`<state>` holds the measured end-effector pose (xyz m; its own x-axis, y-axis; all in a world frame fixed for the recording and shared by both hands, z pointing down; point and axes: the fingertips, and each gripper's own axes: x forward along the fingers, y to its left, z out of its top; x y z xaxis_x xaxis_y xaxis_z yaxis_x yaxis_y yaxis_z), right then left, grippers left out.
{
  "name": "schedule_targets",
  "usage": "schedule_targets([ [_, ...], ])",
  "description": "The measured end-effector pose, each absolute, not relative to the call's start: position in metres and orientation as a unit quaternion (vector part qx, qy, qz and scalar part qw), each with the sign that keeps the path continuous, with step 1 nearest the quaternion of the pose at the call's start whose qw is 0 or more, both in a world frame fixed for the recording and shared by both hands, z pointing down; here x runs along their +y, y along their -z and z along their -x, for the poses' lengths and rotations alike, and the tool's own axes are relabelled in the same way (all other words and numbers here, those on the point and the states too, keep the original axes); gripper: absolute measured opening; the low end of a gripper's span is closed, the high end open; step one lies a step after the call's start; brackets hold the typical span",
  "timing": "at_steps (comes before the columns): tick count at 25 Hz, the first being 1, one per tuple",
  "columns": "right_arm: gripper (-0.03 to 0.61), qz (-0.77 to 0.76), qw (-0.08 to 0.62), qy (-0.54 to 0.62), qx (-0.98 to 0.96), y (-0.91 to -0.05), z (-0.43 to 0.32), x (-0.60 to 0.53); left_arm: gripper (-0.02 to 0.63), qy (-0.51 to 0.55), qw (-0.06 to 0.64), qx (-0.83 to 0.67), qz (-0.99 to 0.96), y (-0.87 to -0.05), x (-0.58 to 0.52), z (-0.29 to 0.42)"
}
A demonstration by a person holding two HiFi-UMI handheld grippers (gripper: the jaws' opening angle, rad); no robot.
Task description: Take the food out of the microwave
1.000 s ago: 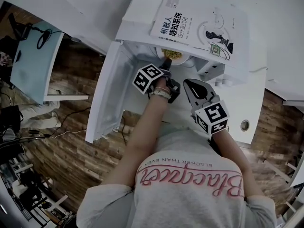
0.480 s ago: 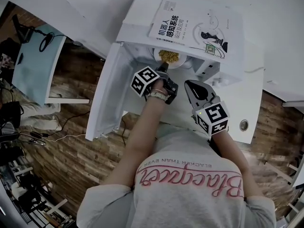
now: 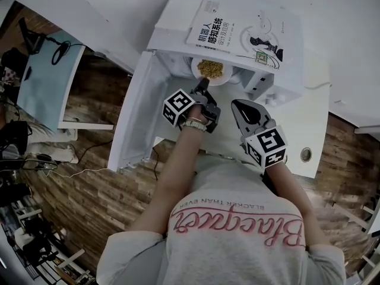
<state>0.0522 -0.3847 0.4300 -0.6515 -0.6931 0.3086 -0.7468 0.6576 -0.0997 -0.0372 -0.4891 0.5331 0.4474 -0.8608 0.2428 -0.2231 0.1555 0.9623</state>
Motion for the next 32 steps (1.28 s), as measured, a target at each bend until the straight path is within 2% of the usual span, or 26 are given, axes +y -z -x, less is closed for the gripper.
schedule_targets([
  [23,0.009,-0.420,0.089,-0.049,-0.902,-0.407,-0.053,-0.355,0.017,0.344,0.569,-0.422,-0.616,-0.463,-0.371,0.032],
  [32,0.009,-0.442,0.077,-0.047,-0.892,-0.400,-0.066,-0.351,0.017,0.363,0.557,-0.427,-0.613,-0.458,-0.358,0.034],
])
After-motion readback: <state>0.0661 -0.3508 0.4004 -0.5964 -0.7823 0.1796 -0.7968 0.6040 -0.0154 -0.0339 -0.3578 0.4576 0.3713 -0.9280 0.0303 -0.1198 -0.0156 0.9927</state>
